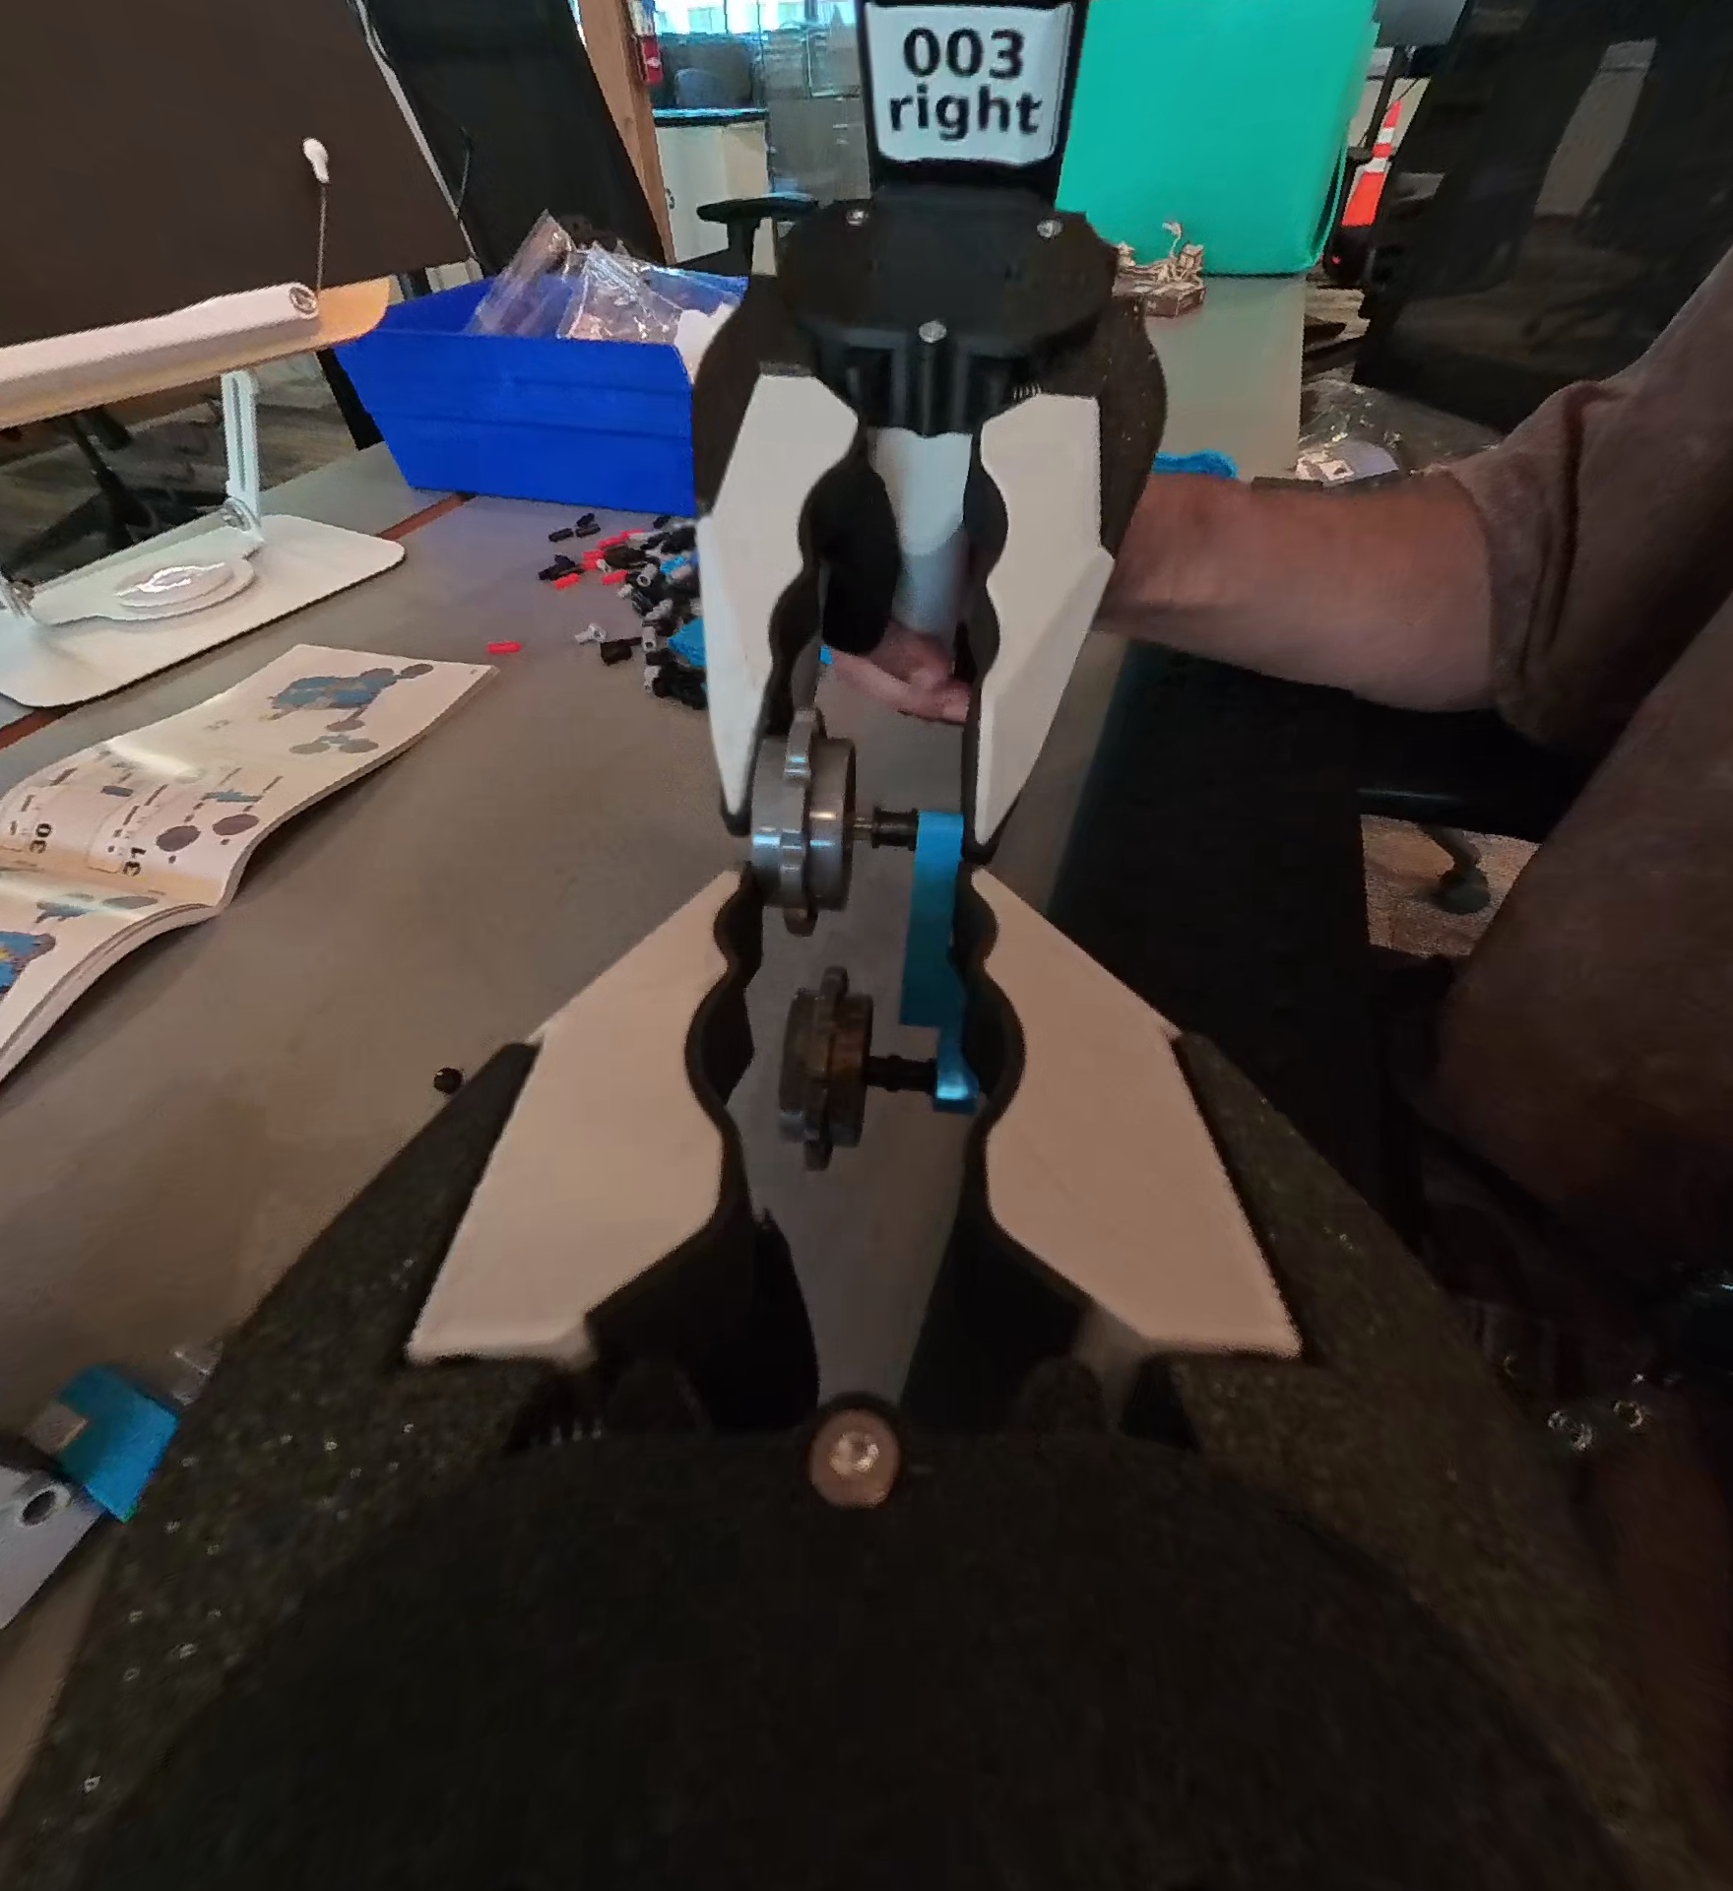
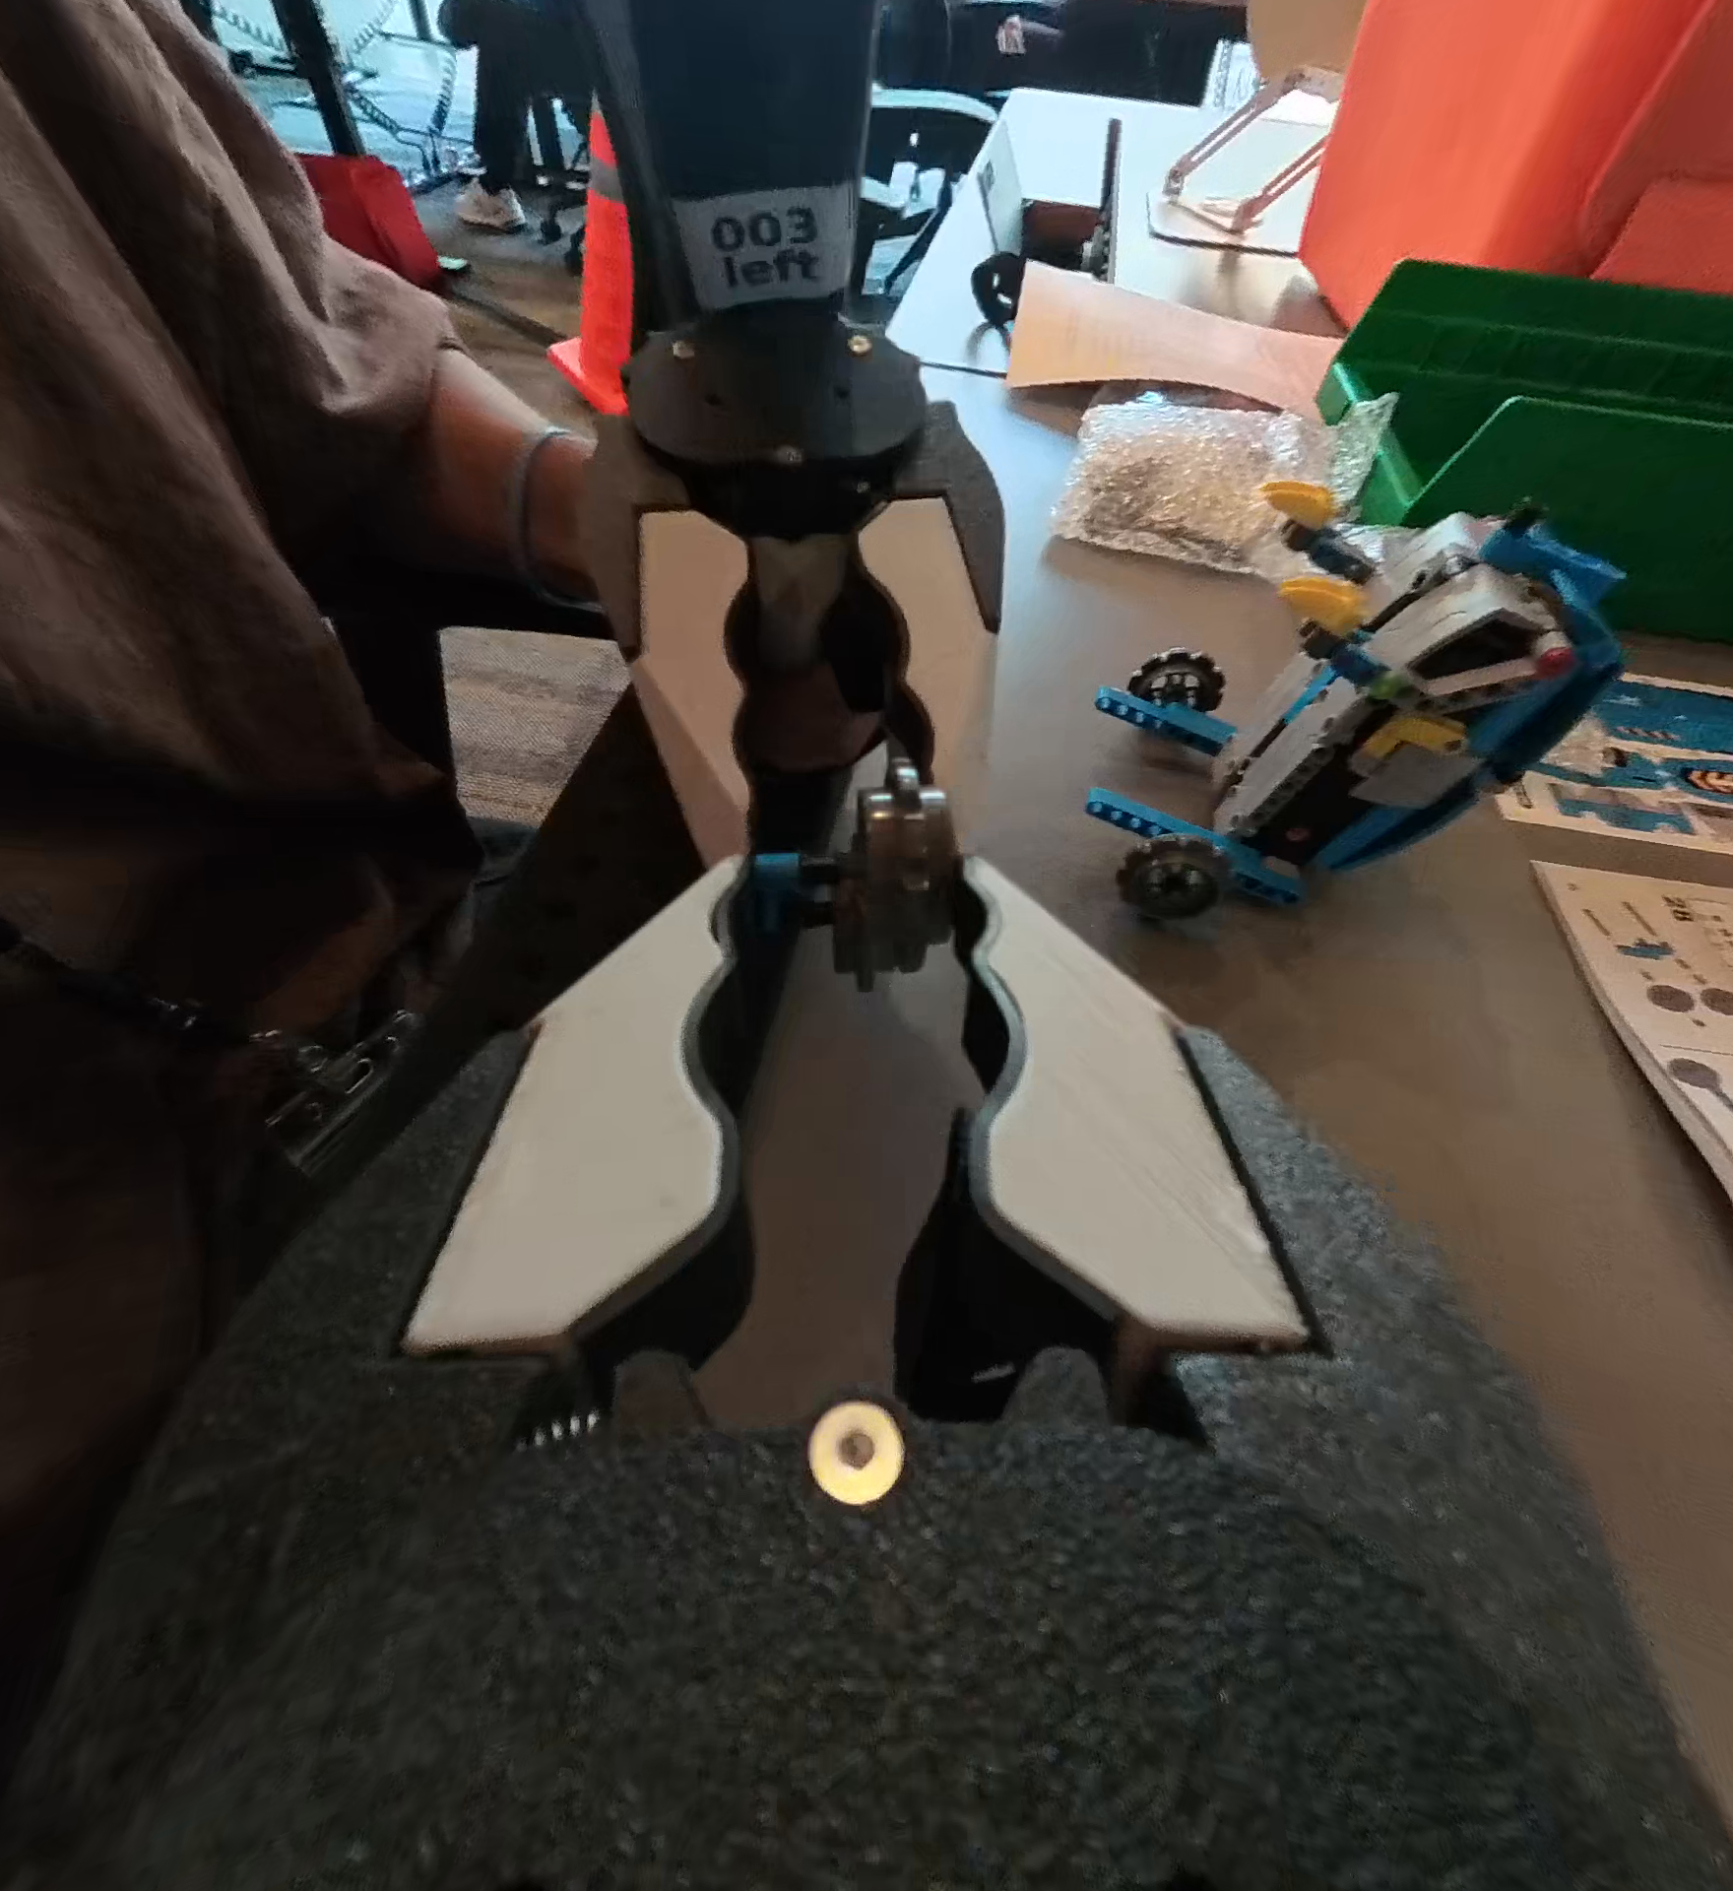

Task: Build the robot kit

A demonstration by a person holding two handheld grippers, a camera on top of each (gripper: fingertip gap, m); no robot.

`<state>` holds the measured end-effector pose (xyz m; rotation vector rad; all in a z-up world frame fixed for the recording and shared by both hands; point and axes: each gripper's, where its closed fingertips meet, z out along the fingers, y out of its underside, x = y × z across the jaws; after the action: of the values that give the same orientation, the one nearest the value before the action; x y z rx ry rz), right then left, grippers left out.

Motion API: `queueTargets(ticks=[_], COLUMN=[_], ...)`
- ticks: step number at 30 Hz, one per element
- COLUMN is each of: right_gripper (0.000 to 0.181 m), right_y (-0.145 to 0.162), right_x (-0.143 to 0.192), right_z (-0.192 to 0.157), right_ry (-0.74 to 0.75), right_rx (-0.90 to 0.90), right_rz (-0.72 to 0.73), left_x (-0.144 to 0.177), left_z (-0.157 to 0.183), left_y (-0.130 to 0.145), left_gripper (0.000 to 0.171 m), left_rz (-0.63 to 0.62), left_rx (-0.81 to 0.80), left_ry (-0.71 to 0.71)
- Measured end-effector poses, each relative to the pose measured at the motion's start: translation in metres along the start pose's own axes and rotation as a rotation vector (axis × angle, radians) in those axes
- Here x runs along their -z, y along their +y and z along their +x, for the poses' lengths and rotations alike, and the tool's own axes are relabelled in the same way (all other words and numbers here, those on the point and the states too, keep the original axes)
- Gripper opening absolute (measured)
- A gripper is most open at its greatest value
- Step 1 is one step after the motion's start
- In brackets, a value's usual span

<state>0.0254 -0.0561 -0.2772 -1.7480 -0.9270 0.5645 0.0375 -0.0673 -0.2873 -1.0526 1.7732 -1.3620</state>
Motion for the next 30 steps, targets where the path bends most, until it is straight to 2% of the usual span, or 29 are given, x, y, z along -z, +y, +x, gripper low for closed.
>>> queueTargets(ticks=[5,12,14,15,21,28,30], right_gripper=[0.037,0.036,0.036,0.036,0.035,0.034,0.035], right_y=[0.003,0.000,0.000,0.000,-0.003,-0.014,-0.011], right_x=[0.000,-0.002,-0.002,-0.002,-0.004,-0.003,-0.003], right_z=[-0.001,-0.003,-0.004,-0.004,-0.005,-0.003,-0.001], right_ry=[-0.044,-0.048,-0.049,-0.048,-0.028,-0.037,-0.029], right_rx=[-0.091,-0.117,-0.117,-0.113,-0.059,-0.112,-0.087], right_rz=[-0.019,-0.009,-0.009,-0.012,0.003,0.076,0.053], left_x=[-0.001,0.002,0.003,0.003,0.006,0.010,0.008], left_z=[-0.001,0.000,0.001,0.000,-0.001,-0.001,-0.003], left_y=[0.000,-0.002,-0.002,-0.001,-0.003,-0.011,-0.009], left_gripper=[0.036,0.035,0.034,0.027,0.027,0.028,0.028], left_rz=[-0.002,0.014,0.014,0.013,0.026,0.073,0.062], left_rx=[0.028,0.055,0.049,0.044,0.005,0.057,0.060], left_ry=[0.010,0.035,0.035,0.026,0.002,0.018,0.010])
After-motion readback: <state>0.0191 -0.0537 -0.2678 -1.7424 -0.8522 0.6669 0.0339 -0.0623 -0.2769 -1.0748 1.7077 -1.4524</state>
